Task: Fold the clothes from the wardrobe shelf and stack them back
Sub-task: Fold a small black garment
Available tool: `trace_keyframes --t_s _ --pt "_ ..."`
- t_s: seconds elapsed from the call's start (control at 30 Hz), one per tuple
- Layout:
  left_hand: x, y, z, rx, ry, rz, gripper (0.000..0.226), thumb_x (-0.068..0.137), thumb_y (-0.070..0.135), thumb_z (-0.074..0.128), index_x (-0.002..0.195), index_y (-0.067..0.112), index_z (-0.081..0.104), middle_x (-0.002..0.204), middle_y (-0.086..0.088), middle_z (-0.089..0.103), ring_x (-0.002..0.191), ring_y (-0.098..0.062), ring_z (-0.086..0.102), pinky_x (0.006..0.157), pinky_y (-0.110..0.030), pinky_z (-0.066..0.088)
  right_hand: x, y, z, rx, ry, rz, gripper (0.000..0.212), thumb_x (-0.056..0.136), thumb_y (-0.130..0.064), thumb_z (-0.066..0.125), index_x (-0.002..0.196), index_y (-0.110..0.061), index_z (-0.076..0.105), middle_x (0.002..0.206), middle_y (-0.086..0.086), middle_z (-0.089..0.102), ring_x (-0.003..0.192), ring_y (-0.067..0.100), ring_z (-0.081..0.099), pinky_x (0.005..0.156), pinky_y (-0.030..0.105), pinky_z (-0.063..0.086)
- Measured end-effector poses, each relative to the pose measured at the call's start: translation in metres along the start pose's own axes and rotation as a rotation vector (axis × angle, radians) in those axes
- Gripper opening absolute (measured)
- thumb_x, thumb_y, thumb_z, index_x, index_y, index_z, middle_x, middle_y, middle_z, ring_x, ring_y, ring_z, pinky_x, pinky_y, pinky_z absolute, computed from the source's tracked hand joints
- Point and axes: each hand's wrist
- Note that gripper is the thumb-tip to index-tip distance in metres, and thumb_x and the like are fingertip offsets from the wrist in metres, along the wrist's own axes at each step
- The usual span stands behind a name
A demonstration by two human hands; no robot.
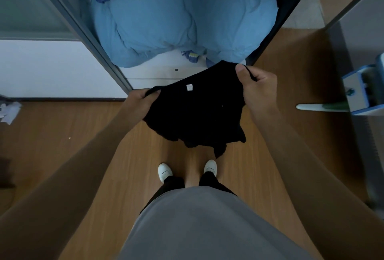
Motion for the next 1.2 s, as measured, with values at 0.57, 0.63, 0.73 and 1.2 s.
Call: trace_keyframes --t_s 0.57,0.63,0.73,1.2 --pt "-0.002 0.037 0.024 -0.192 0.049 -0.201 0.020 0.084 0.029 0.079 0.080 0.011 0.072 0.079 -0.007 0.074 0.067 -0.017 0.070 0.057 -0.023 0.054 -0.005 0.047 0.006 -0.134 0.135 0.209 0.033 0.100 -0.027 0.056 0.069 -0.018 0.063 0.066 0.001 0.062 0.062 0.010 0.057 0.055 0.030 0.045" --pt "-0.004 0.040 0.038 -0.240 0.053 -0.233 0.017 0.085 0.027 0.078 0.082 0.012 0.074 0.081 -0.007 0.076 0.067 -0.016 0.072 0.056 -0.022 0.054 -0.016 0.044 0.019 -0.119 0.070 0.227 0.023 0.100 -0.026 0.057 0.089 -0.010 0.070 0.083 0.008 0.070 0.077 0.017 0.067 0.068 0.033 0.053" --pt "-0.011 0.047 0.054 -0.301 0.007 -0.219 0.017 0.089 0.030 0.074 0.083 0.014 0.075 0.084 -0.007 0.078 0.075 -0.018 0.074 0.064 -0.025 0.058 -0.028 0.034 0.037 -0.040 0.009 0.209 0.014 0.098 -0.021 0.061 0.103 -0.009 0.067 0.089 0.001 0.070 0.079 0.004 0.067 0.069 0.017 0.053" --pt "-0.016 0.061 0.069 -0.246 -0.024 0.015 0.043 0.102 0.032 0.054 0.100 -0.010 0.066 0.080 -0.012 0.067 0.066 -0.011 0.067 0.057 -0.020 0.053 -0.043 0.010 0.058 0.055 -0.244 0.092 0.012 0.099 -0.013 0.058 0.104 -0.008 0.066 0.090 0.008 0.072 0.081 0.009 0.069 0.069 0.013 0.051"
Point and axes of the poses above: each hand's wrist, its own x-axis towards the middle knuckle, its own z-axis out of the palm, y = z × x
